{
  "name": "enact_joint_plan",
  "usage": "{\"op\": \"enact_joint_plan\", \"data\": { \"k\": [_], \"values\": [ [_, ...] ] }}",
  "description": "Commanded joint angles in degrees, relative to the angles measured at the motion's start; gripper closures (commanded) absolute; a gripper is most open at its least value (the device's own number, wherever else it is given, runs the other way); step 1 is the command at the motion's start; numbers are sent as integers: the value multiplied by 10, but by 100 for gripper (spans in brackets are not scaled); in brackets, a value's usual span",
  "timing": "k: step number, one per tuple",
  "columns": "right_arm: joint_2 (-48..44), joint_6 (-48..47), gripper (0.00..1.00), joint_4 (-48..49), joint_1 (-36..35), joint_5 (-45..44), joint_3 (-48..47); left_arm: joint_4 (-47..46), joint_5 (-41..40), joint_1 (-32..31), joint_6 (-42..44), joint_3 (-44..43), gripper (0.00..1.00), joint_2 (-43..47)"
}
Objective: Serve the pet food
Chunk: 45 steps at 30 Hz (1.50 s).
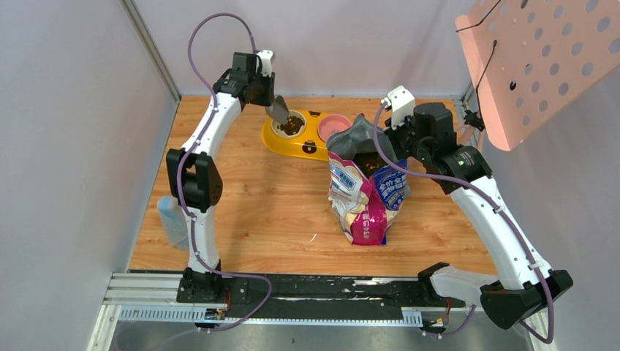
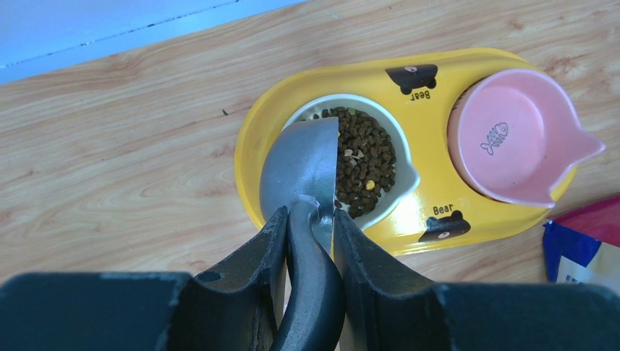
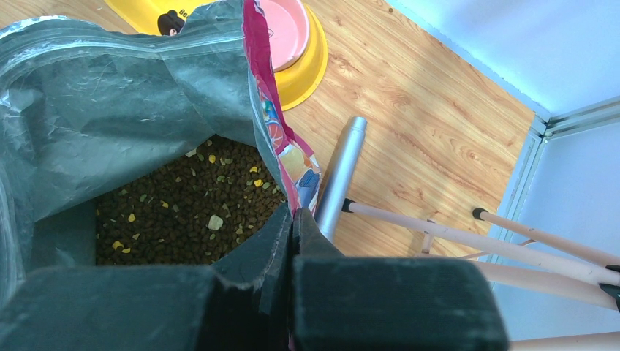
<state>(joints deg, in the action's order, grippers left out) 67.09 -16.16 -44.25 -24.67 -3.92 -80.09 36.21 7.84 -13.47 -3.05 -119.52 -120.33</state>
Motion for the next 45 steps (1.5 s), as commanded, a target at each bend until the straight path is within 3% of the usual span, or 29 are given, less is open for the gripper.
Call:
{"op": "enact_joint_plan", "data": {
  "k": [1,12,16,21,25,31,38,45],
  "values": [
    [-10,2,100,17,2,6,-12,-43,26,-1,1,-46,100,103],
    [27,40,100,18,2,16,-76,-53,239,-1,-96,-9,100,252],
    [48,64,100,12,2,30,-113,-121,349,-9,-139,40,100,309],
    [77,96,100,7,2,60,-145,-88,421,-46,-153,76,100,328],
    [76,107,100,11,2,64,-139,-57,411,-84,-123,131,100,339],
    [63,106,100,13,2,68,-127,15,363,-147,-36,128,100,318],
    [69,117,100,17,2,76,-147,46,242,-210,45,84,100,262],
    [85,155,100,12,2,94,-170,22,114,-246,22,47,100,201]
  ]
}}
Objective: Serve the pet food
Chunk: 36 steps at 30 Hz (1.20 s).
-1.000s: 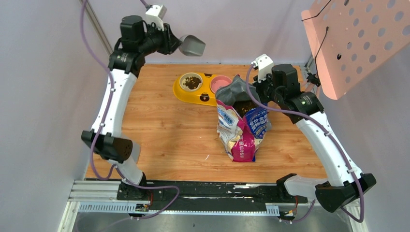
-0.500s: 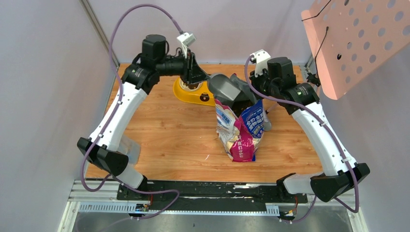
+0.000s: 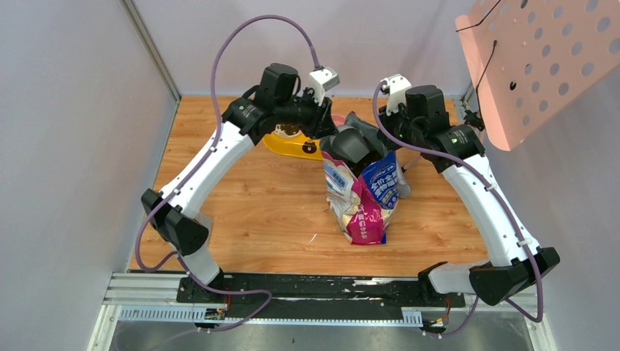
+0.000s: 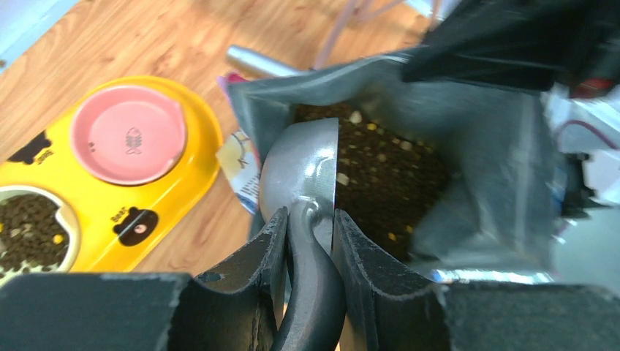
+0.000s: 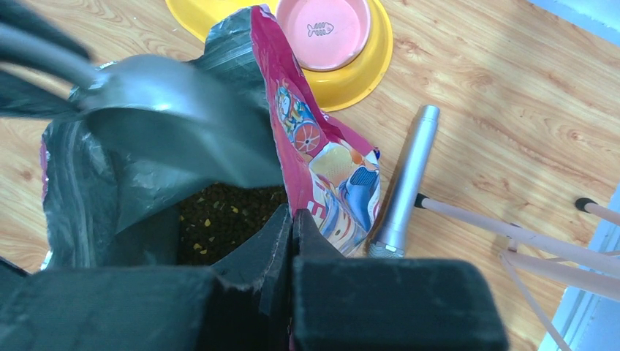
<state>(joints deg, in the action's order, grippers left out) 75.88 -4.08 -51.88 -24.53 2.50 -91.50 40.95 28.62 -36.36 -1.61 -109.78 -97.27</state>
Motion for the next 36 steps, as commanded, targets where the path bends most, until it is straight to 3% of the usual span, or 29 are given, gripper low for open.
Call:
{"op": "enact_joint_plan", "data": {
  "k": [1,5,14,23,36],
  "values": [
    [-2,35,100,88,1,30,-58,-19,-113,-21,4,-73,100,-49],
    [1,31,100,88,1,25,-66,31,-133,-31,-19,-129,100,-105],
    [-1,32,100,90,1,4,-62,56,-175,-72,-9,-130,100,-145],
    [-12,35,100,95,1,-8,-37,64,-221,-83,-33,-87,100,-143],
    [-36,26,100,105,1,-20,23,63,-191,-121,-45,-10,100,-144]
  ]
}}
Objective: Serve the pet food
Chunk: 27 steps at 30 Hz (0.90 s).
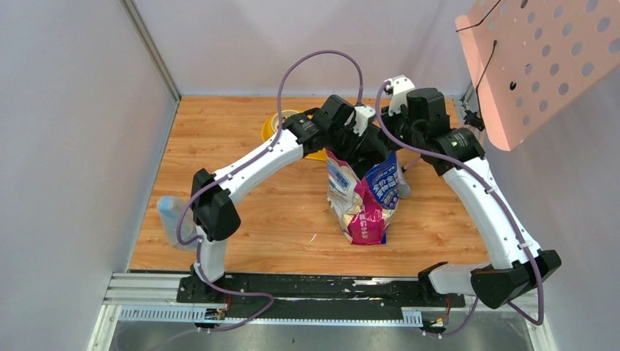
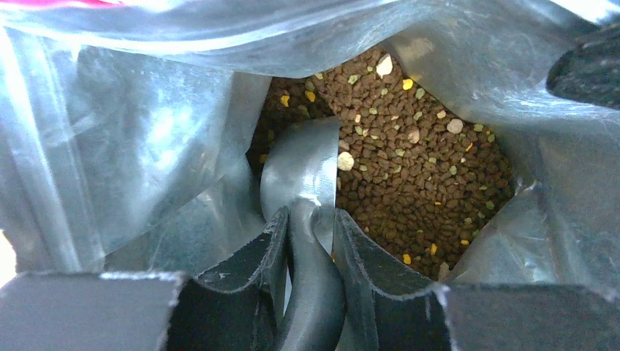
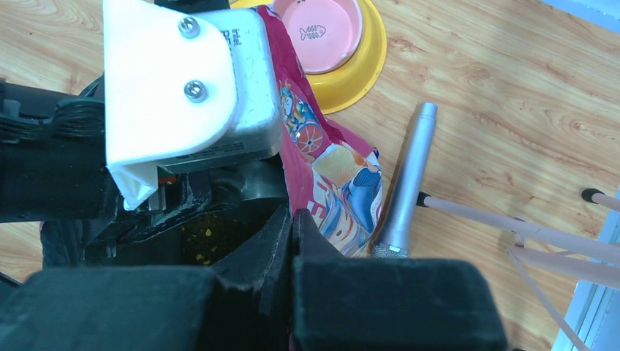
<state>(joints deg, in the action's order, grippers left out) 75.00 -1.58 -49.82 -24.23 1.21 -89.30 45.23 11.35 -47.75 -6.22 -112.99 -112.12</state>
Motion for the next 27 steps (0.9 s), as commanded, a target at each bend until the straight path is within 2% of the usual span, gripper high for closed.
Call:
{"op": "enact_joint_plan", "data": {
  "k": [1,4,13,22,27],
  "values": [
    [-29,1,100,84,-3,-8,2,20,-18,-8,1,26,100,4],
    [-31,2,100,86,-3,-8,6,19,-2,-8,3,23,100,2],
    [-30,4,100,87,-2,-11,8,64,226,2,51,-42,100,-33],
    [-37,5,100,85,-1,-11,19,66,274,22,25,-62,100,-21],
    [-44,-7,100,83,-1,-11,30,37,329,72,-34,-80,100,-17]
  ]
}}
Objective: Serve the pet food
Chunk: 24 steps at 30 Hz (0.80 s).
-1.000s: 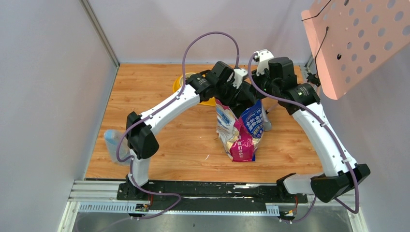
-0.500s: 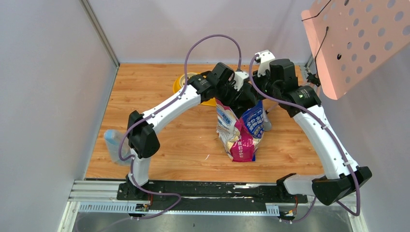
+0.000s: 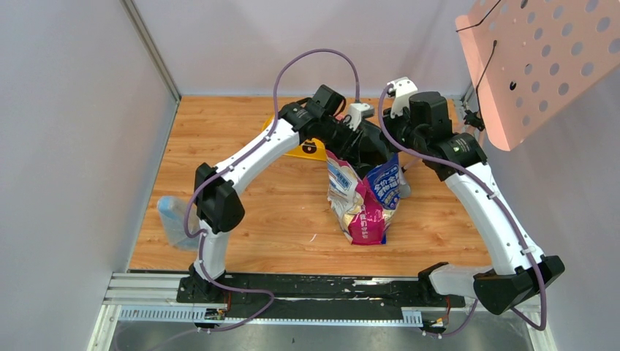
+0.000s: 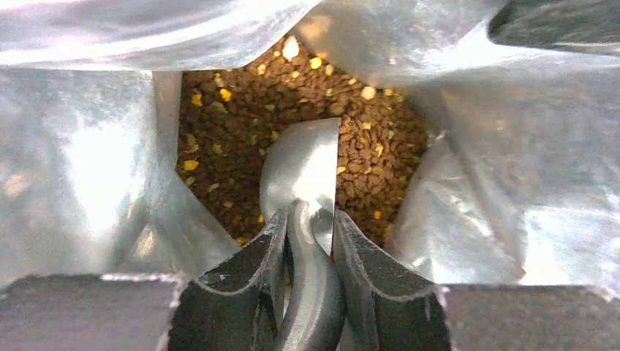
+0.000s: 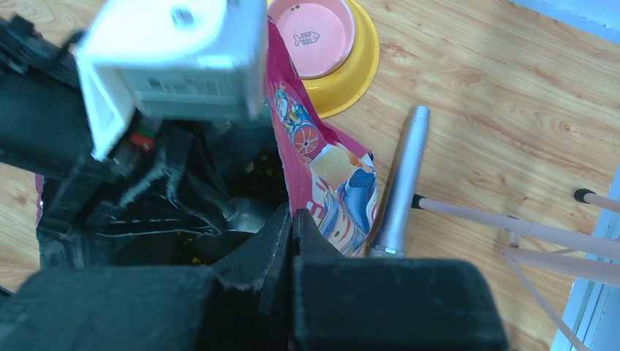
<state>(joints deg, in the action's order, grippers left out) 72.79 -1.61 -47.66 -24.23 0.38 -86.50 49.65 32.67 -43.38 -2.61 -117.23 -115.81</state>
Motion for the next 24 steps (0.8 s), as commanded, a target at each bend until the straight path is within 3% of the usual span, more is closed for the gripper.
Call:
{"op": "enact_joint_plan", "data": {
  "k": [1,7,17,24],
  "values": [
    [-24,-11,100,60,-1,-3,3,-16,148,42,-80,-38,100,20],
    [-33,-39,100,56,-1,-39,7,-141,252,89,-218,-2,100,29],
    [-38,-67,100,47,-1,-56,17,-239,212,160,-402,50,100,52],
    [-26,-78,100,43,-1,-65,5,-269,178,185,-459,90,100,86]
  ]
}}
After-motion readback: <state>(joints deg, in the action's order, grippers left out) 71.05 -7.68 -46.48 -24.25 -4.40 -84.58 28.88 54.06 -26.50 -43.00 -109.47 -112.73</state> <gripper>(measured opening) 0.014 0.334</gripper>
